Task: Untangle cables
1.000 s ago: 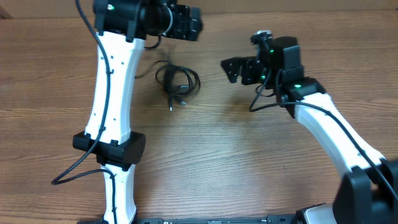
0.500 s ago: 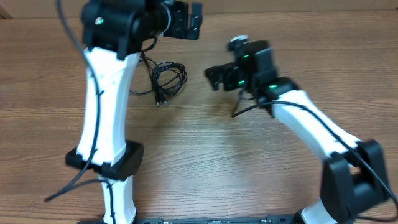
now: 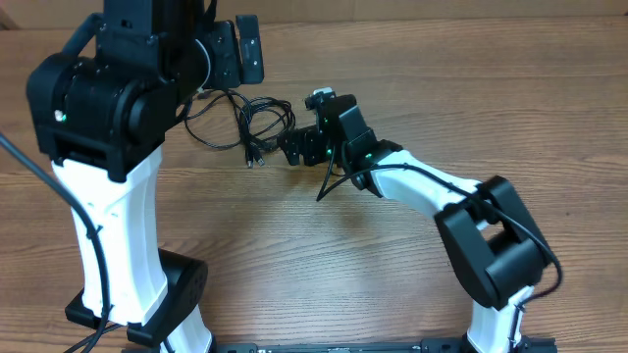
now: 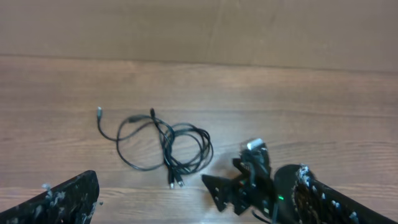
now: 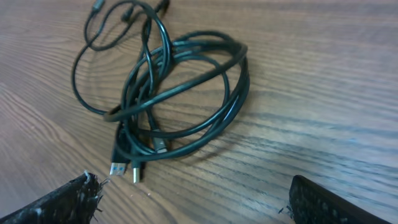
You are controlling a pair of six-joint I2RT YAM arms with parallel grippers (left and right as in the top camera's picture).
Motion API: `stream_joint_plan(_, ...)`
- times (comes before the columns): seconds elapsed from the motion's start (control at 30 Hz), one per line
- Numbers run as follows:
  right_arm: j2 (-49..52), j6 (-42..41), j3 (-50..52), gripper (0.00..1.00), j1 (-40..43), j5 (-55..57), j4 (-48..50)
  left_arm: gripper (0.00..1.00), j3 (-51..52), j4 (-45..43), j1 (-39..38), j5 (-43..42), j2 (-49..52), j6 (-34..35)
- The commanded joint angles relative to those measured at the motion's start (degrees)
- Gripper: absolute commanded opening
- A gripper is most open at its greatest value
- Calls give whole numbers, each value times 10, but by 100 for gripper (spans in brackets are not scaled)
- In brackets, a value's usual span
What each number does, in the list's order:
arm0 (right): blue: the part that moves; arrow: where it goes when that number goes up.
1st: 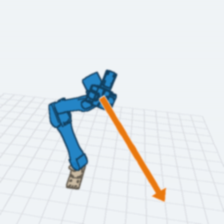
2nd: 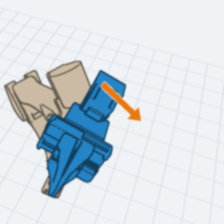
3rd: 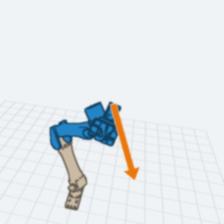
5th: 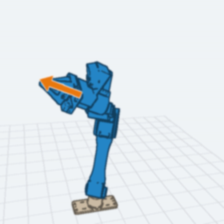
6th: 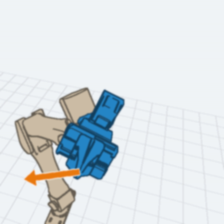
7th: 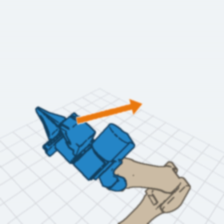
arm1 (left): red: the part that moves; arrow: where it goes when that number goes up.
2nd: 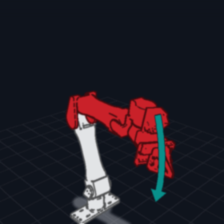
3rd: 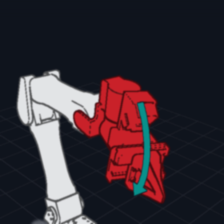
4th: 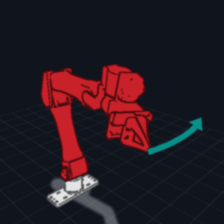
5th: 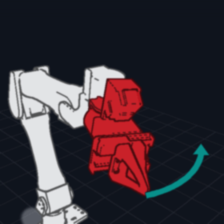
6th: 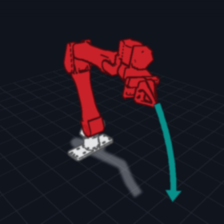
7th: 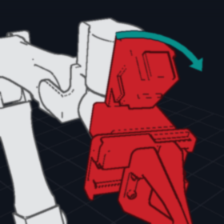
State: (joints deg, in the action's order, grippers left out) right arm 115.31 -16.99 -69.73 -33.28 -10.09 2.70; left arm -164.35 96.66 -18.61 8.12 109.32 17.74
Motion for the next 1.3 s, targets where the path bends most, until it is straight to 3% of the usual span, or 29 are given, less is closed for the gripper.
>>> stream_joint_plan(0.0, 19, -43, -6, 95, -4, 7, 32, 100, 12, 1, 2, -24, 8, 11)
stream_joint_plan(0.1, 32, -104, -7, 95, -4, 11, 84, 100, 20, 1, 2, -25, 9, 11)
stream_joint_plan(0.33, 37, -371, -8, 92, -4, 81, 173, 100, 38, 1, 2, -33, 9, 4)
stream_joint_plan(0.63, 101, -496, -16, 92, -5, 72, 201, 100, 45, 1, 2, -33, 9, 0)
stream_joint_plan(1.27, 134, -505, -24, 83, -33, 51, 228, 100, 45, 1, 2, -52, 9, -24)
